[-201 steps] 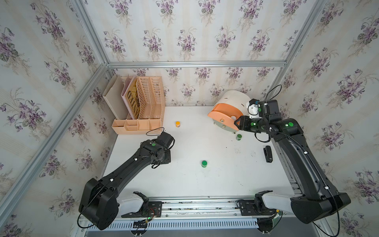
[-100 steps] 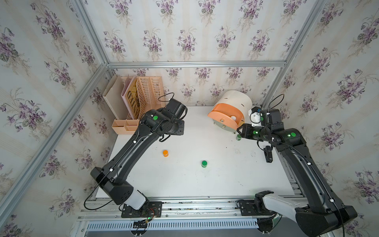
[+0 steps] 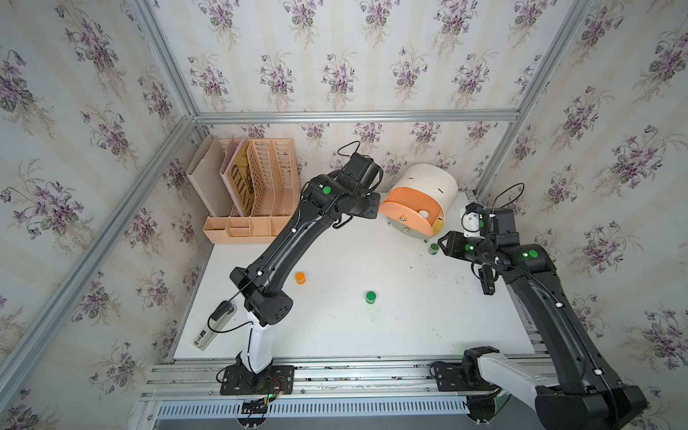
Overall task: Put the paint cans in the drawer according to color
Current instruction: Place the paint can in the drawer.
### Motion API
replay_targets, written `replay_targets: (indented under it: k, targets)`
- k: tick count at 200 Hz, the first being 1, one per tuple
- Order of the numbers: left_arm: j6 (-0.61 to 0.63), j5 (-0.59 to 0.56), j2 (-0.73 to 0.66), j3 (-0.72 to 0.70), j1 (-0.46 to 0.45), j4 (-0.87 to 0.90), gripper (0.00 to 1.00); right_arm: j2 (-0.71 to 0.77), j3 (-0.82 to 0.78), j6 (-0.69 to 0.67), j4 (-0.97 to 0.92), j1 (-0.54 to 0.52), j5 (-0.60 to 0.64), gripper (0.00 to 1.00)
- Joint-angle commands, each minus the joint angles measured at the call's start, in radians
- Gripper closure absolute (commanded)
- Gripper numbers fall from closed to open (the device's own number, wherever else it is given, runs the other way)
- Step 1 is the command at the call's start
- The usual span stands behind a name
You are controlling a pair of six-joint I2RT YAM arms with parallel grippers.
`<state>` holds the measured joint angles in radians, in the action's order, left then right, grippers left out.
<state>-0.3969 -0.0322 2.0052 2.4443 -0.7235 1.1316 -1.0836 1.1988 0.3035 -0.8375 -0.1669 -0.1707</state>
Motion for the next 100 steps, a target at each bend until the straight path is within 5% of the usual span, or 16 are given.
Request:
replay_targets:
  k: [1,49,100]
  targets:
    - [0.078,0.071,-0.002,-0.054,-0.001,-0.218,0.67,0.010,-0.017,-0.004,0.050,0.006,-0.028,0.54]
    - [0.147,0.166,0.054,-0.106,-0.001,-0.479,0.65,0.015,-0.030,-0.006,0.077,0.009,-0.036,0.55]
    - [0.209,0.158,0.151,-0.070,0.009,-0.565,0.65,0.013,-0.029,-0.004,0.096,0.010,-0.030,0.56]
